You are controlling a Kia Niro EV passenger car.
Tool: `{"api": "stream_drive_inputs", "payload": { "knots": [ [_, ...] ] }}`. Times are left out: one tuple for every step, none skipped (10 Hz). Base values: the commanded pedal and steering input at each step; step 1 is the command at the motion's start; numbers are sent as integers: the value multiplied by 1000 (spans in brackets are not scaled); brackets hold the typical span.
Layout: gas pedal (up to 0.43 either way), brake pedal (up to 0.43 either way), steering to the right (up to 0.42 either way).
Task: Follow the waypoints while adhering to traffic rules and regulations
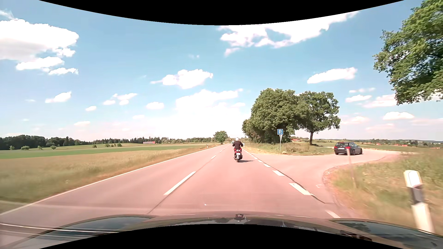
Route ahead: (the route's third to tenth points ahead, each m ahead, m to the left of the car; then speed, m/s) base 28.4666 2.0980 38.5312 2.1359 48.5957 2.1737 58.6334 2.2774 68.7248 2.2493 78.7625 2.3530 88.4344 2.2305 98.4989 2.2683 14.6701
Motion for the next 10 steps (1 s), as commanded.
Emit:
{"api": "stream_drive_inputs", "payload": {
  "knots": [
    [240,12,0],
    [240,12,-1],
    [240,12,-1],
    [240,12,-1],
    [240,12,-1],
    [240,12,-1],
    [240,12,0],
    [240,12,3],
    [240,12,3],
    [240,12,4]
  ]
}}
